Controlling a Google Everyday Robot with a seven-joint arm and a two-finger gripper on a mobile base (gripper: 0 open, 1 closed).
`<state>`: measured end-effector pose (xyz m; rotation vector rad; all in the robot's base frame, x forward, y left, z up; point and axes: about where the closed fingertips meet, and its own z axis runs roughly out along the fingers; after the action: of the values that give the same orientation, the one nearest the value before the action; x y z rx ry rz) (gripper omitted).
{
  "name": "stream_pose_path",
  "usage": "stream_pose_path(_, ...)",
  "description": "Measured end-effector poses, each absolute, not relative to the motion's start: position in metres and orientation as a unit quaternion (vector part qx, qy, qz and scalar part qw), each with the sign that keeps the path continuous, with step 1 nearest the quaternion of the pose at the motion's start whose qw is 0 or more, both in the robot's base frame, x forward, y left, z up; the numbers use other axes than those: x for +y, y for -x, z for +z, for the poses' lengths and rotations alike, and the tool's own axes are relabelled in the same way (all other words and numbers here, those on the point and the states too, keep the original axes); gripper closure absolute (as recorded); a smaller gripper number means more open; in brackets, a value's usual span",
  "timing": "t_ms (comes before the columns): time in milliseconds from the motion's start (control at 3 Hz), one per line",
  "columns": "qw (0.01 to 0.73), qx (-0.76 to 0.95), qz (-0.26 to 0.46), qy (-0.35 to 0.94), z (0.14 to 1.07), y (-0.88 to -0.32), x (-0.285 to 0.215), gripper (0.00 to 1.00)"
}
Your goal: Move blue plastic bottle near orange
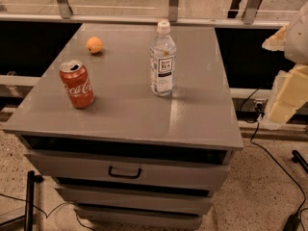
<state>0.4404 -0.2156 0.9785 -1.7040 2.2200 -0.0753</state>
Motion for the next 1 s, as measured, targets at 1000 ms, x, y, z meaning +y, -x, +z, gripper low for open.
stream_pose_path(1000, 0.415, 0.831, 0.135, 0.345, 0.944, -0.457, -0.257, 0.0)
